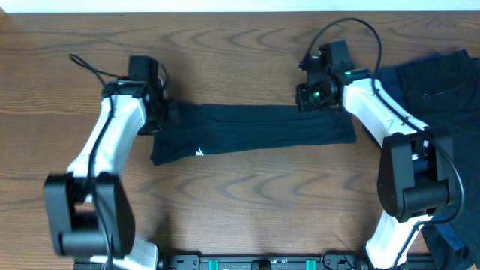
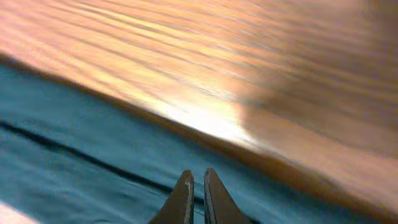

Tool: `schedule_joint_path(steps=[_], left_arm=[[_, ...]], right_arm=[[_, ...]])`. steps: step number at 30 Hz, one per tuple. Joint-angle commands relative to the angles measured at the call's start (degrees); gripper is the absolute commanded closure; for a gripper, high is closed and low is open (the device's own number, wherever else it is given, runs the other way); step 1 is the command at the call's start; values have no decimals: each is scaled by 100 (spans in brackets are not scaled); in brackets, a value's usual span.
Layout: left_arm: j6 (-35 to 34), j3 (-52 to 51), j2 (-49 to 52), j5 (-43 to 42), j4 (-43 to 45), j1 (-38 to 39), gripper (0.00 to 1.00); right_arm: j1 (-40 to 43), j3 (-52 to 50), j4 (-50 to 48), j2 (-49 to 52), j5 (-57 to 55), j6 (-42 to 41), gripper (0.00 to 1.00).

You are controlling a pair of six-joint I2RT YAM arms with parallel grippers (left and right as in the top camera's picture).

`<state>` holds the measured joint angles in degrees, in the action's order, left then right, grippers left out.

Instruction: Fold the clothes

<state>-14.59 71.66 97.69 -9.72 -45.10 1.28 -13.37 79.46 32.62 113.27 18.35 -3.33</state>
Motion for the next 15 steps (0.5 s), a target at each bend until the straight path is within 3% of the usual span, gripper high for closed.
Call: schedule_joint_path(steps=[1, 11, 15], left_arm=[[57, 107, -157, -232, 13, 7, 79], [55, 52, 409, -234, 232, 20, 80], [55, 46, 573, -234, 225, 20, 80]], right_arm=[[-380, 68, -52, 33, 413, 127, 93], [-1117, 68, -846, 629, 398, 295, 95], [-1196, 68, -1320, 949, 402, -39, 96]])
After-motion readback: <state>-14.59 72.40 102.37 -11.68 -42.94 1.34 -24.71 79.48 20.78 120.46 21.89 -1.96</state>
